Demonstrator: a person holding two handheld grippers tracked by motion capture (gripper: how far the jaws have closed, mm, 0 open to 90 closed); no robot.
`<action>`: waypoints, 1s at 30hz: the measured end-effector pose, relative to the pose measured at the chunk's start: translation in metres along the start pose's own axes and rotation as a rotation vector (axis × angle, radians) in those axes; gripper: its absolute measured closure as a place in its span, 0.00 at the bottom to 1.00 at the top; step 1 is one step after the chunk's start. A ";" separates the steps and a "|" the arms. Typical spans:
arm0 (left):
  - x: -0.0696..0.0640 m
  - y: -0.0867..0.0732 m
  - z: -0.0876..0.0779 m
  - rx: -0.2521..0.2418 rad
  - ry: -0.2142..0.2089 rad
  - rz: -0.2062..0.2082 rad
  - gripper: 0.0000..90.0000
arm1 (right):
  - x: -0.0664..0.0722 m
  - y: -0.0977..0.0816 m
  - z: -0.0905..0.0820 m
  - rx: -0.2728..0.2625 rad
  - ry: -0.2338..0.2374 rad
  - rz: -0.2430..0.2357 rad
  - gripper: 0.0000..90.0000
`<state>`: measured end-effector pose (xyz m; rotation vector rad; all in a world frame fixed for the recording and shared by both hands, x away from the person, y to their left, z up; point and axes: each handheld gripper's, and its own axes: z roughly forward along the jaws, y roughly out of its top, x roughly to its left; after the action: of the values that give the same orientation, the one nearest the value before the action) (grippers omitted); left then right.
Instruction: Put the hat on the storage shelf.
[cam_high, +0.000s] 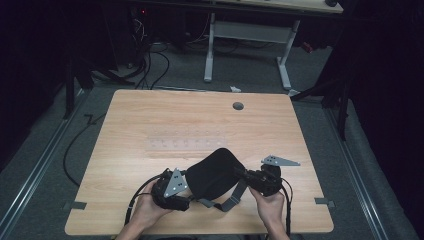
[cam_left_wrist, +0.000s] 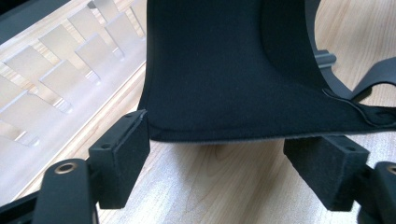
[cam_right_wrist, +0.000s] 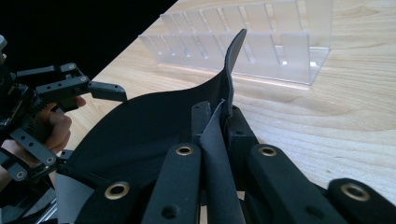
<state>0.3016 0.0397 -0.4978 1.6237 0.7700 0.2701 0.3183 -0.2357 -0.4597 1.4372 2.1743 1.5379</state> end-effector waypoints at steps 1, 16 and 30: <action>0.000 0.000 0.000 -0.001 0.002 0.001 0.27 | 0.001 0.000 0.001 0.006 0.000 0.003 0.95; 0.000 0.003 -0.004 -0.022 -0.019 0.001 0.46 | 0.007 0.003 0.006 0.007 0.051 0.000 0.95; 0.001 0.010 -0.013 0.021 -0.049 0.008 0.79 | 0.004 0.006 0.013 0.018 0.103 0.018 0.92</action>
<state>0.2988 0.0504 -0.4854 1.6473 0.7316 0.2274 0.3271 -0.2234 -0.4601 1.4161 2.2434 1.6380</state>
